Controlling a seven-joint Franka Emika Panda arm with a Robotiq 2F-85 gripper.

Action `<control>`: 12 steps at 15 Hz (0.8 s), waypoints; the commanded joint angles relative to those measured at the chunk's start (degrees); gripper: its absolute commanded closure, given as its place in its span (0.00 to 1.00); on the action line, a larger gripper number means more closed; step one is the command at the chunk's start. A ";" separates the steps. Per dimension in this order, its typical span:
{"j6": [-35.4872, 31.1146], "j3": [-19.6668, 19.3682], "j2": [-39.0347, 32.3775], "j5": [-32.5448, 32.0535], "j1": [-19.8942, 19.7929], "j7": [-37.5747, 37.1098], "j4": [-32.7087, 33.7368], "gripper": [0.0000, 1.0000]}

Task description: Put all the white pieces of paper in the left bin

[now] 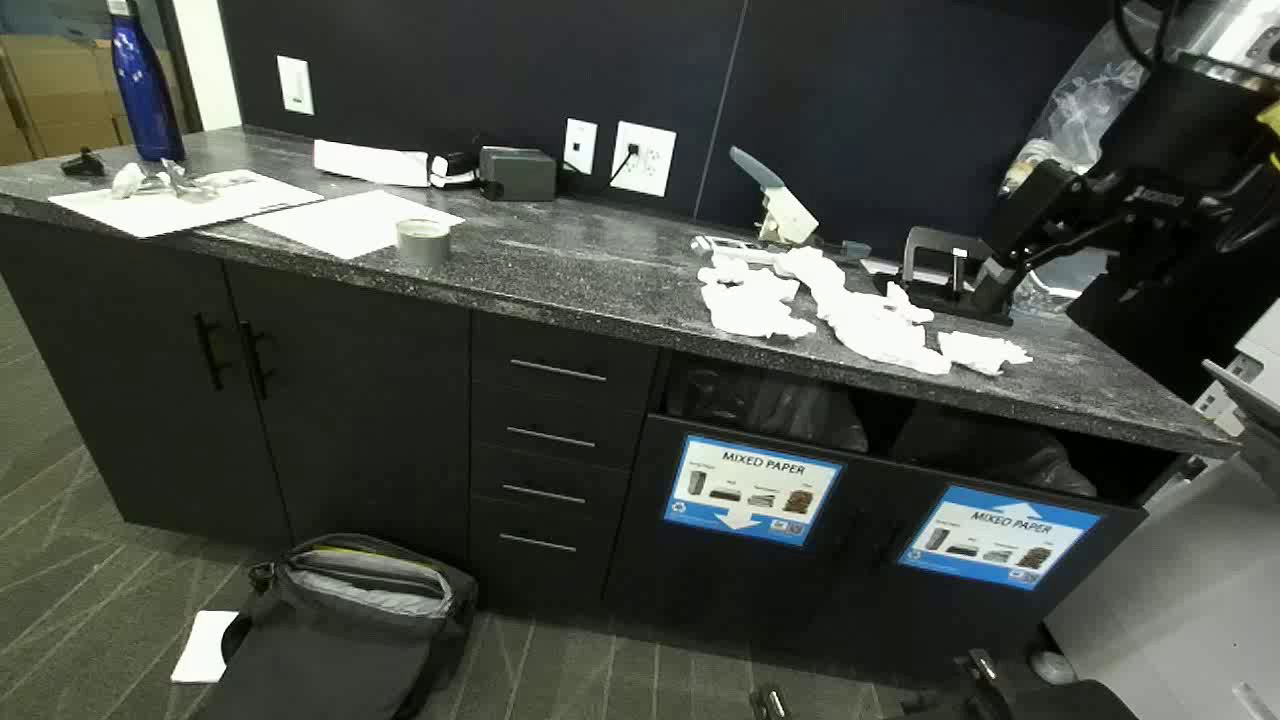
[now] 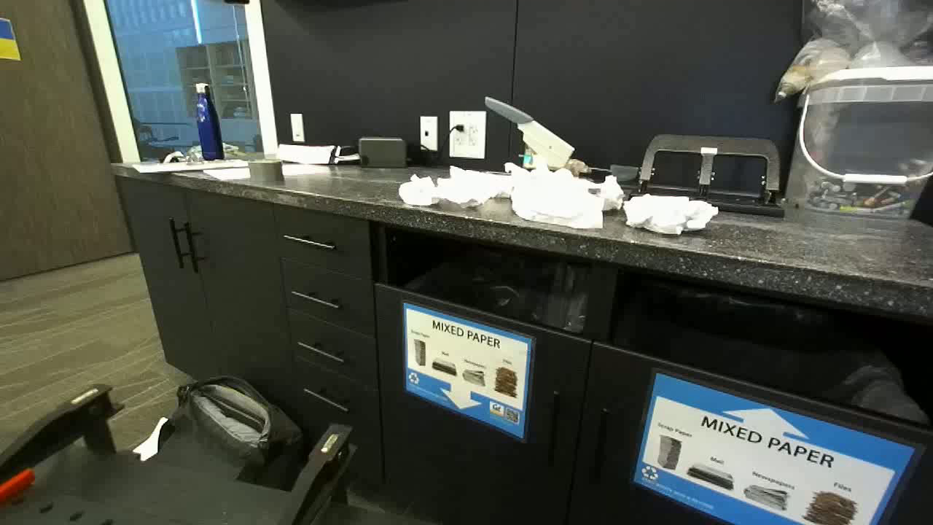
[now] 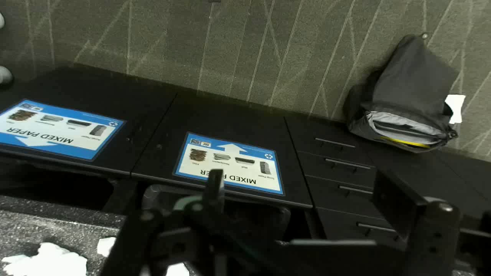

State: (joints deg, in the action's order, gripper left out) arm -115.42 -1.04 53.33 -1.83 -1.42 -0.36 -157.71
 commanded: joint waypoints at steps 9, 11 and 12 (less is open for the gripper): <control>-2.50 -4.16 -8.82 -1.02 0.12 6.66 2.86 0.00; -2.54 -7.99 -15.96 -2.36 0.38 14.19 6.00 0.00; -1.86 -9.70 -18.69 -3.04 0.53 18.14 7.61 0.00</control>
State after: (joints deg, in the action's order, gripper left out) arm -117.04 -5.99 45.98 -2.53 -1.41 8.19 -156.64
